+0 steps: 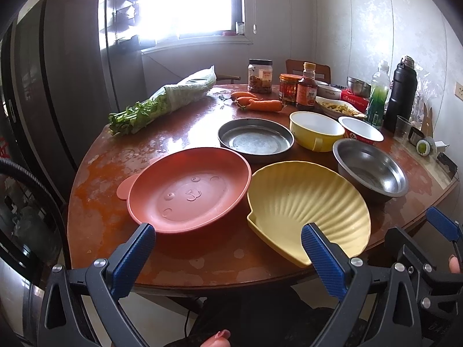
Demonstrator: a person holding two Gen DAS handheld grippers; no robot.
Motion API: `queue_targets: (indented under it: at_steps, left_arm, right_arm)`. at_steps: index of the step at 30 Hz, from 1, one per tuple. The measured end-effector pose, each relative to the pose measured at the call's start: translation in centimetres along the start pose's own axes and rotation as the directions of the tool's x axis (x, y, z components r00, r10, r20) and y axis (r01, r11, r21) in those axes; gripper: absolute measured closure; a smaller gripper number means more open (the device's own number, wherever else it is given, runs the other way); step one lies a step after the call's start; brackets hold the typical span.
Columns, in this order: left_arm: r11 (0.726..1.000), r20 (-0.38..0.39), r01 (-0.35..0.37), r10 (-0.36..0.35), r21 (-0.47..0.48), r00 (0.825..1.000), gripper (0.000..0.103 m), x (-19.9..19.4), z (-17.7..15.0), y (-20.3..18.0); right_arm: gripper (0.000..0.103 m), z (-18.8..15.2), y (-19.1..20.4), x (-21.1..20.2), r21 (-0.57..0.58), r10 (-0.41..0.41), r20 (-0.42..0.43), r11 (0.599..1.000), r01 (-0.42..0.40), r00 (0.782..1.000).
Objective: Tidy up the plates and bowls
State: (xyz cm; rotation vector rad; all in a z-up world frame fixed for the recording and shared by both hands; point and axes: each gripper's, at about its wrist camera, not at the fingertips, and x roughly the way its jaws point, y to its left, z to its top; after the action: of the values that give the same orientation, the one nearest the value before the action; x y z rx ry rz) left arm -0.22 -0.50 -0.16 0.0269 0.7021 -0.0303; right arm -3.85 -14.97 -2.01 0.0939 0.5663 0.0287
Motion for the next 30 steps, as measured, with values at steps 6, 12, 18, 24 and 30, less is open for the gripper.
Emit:
queue_targets:
  at_steps: [6, 12, 18, 24, 30]
  left_arm:
    - [1.0, -0.004, 0.0, 0.0, 0.005, 1.0, 0.001, 0.12, 0.04, -0.04]
    - [1.0, 0.001, 0.0, 0.0, 0.008, 1.0, 0.001, 0.06, 0.02, -0.09]
    - [1.0, 0.003, -0.005, 0.005, 0.006, 1.0, 0.001, -0.05, -0.02, -0.11]
    - [1.0, 0.001, -0.006, 0.006, 0.005, 1.0, 0.001, -0.02, 0.0, -0.12]
    - [1.0, -0.001, -0.006, 0.006, 0.007, 1.0, 0.001, 0.05, -0.07, -0.16]
  right_arm:
    - [0.0, 0.02, -0.21, -0.13, 0.005, -0.012, 0.008, 1.0, 0.012, 1.0]
    - [0.0, -0.01, -0.23, -0.07, 0.006, -0.008, 0.002, 1.0, 0.008, 1.0]
    - [0.0, 0.0, -0.22, -0.17, 0.004, -0.008, 0.006, 1.0, 0.008, 1.0]
    - [0.0, -0.04, 0.05, -0.12, -0.001, 0.0, 0.003, 1.0, 0.0, 1.0]
    - [0.0, 0.06, 0.42, -0.21, -0.008, 0.004, 0.007, 1.0, -0.004, 1.0]
